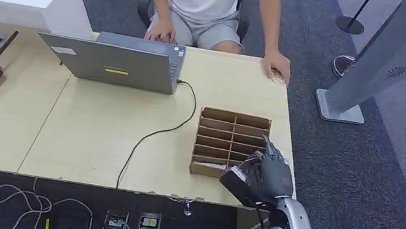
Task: Pass the card to the sensor for recognition and then transmit it.
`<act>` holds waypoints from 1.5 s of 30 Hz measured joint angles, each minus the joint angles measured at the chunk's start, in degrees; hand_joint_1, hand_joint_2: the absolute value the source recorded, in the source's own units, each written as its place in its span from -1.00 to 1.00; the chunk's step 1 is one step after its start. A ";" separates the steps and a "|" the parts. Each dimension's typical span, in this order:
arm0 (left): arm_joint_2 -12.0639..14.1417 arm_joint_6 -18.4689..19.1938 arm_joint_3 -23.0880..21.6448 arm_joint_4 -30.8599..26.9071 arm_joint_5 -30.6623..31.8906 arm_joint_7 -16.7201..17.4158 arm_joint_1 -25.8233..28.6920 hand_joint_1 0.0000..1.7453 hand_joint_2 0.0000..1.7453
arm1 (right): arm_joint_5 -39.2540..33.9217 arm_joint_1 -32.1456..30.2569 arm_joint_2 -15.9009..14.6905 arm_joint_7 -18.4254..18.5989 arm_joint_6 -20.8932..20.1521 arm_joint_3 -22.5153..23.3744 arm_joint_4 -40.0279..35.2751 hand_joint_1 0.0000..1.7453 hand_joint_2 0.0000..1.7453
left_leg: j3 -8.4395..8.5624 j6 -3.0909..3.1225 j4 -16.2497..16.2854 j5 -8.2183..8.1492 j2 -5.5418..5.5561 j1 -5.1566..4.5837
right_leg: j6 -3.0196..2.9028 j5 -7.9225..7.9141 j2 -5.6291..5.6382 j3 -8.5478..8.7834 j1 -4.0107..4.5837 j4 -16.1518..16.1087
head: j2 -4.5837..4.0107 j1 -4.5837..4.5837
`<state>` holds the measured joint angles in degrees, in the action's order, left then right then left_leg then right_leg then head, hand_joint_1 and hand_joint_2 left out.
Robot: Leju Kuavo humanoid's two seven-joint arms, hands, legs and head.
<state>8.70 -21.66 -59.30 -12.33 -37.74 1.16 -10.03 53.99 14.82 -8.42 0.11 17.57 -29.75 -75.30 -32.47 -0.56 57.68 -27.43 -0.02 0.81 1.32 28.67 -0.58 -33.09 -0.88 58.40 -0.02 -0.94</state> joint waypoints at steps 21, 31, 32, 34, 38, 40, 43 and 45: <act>-0.13 -1.01 0.11 0.00 0.50 -0.77 0.08 -1.00 -1.00 | -0.44 4.81 1.79 -4.46 2.84 2.45 2.75 0.88 1.00 | 0.00 0.00 0.01 0.00 0.00 0.00 | 0.00 0.00 -0.01 0.01 0.00 0.01 | 0.00 0.00; -0.28 -0.42 0.09 0.00 2.86 -0.77 -0.53 -1.00 -1.00 | 1.23 8.67 1.71 -4.59 2.10 7.08 0.17 0.94 1.00 | 0.03 0.00 0.02 0.01 0.00 0.00 | 0.01 -0.01 0.01 0.01 0.00 0.01 | 0.00 0.00; -0.30 -0.37 0.07 0.00 3.08 -0.77 -0.63 -1.00 -1.00 | 1.70 9.15 1.68 -4.79 1.86 7.69 -0.17 0.96 1.00 | 0.02 0.00 0.02 0.01 0.00 0.00 | 0.01 -0.01 0.01 0.00 0.00 0.01 | 0.00 0.00; -0.28 -0.28 0.02 0.00 3.41 -0.77 -0.78 -1.00 -1.00 | 2.43 10.14 1.66 -5.03 1.68 8.37 -0.57 1.00 1.00 | 0.02 0.00 0.02 0.01 0.00 0.00 | 0.01 -0.01 0.01 0.00 0.00 0.01 | 0.00 0.00; -0.28 0.17 -0.22 0.00 4.57 -0.77 -1.27 -1.00 -1.00 | 4.70 13.08 1.64 -6.54 1.84 10.01 -1.03 1.00 1.00 | 0.00 0.00 0.02 0.01 0.00 0.00 | 0.01 -0.01 0.01 -0.01 0.00 0.03 | 0.00 0.02; -0.28 0.61 -0.31 0.00 5.22 -0.61 -1.73 -1.00 -1.00 | 5.22 15.98 1.64 -7.63 2.03 10.80 -0.83 1.00 1.00 | -0.01 0.00 0.02 0.01 0.00 0.00 | 0.01 -0.02 0.01 -0.01 0.00 0.04 | 0.00 0.00; -0.28 0.81 -0.61 0.00 5.77 -0.44 -2.31 -1.00 -1.00 | 5.14 21.16 1.64 -9.12 2.58 11.56 0.94 1.00 1.00 | 0.02 0.00 0.02 0.02 0.00 0.00 | 0.01 -0.02 0.00 0.00 0.00 0.04 | 0.00 0.00; -0.31 0.90 -0.63 0.00 5.94 -0.31 -2.51 -1.00 -1.00 | 4.98 23.01 1.64 -9.42 2.82 11.98 1.95 1.00 1.00 | 0.01 0.00 0.02 0.02 0.03 0.00 | 0.01 -0.02 -0.04 0.02 0.00 0.04 | 0.00 0.00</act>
<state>8.39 -20.76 -59.93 -12.33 -31.80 0.85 -12.54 58.97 37.82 -6.78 -9.31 20.39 -17.77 -73.35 -32.45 -0.56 57.71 -27.41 0.01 0.81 1.33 28.65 -0.62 -33.07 -0.88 58.44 -0.02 -0.94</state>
